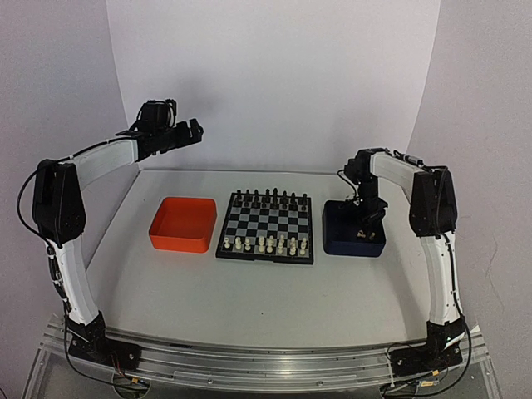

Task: Set up the chess pieces on the board
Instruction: Pick up the chess piece from the storage box.

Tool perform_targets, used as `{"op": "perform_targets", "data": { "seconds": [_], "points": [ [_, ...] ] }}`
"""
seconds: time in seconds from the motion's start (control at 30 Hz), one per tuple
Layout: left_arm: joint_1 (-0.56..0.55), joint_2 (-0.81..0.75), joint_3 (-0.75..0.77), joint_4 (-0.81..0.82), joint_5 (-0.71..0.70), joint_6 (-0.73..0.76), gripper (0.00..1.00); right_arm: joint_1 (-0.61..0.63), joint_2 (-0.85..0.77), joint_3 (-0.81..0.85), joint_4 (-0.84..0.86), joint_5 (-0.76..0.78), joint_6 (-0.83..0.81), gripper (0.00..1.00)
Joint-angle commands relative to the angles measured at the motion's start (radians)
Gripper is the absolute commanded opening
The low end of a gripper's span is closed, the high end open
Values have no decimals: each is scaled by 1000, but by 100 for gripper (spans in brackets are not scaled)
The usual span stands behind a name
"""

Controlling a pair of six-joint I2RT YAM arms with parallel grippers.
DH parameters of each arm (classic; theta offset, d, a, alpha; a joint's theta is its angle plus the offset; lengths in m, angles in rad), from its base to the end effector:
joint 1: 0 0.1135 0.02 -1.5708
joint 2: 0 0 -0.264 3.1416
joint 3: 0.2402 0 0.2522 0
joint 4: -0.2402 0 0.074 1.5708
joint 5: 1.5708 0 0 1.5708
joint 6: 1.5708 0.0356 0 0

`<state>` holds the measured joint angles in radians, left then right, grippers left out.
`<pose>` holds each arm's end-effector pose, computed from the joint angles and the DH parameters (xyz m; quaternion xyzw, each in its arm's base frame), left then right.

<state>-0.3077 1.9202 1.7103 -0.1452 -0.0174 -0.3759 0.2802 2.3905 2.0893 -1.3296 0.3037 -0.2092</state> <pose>0.4436 -0.1403 0.3311 -0.0329 0.8202 -0.1847 0.5404 0.4433 0.1165 0.1705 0.2438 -0.9575 0.1522 0.0243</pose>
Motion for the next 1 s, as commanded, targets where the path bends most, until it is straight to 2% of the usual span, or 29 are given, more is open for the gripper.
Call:
{"op": "perform_targets", "data": {
  "seconds": [0.0,0.97],
  "points": [
    [-1,-21,5,32,14,0,100,5,17,-8,-264,21,-1,33],
    [-1,-15,14,10,14,29,100,26,12,-61,-265,49,-4,25]
  ]
}}
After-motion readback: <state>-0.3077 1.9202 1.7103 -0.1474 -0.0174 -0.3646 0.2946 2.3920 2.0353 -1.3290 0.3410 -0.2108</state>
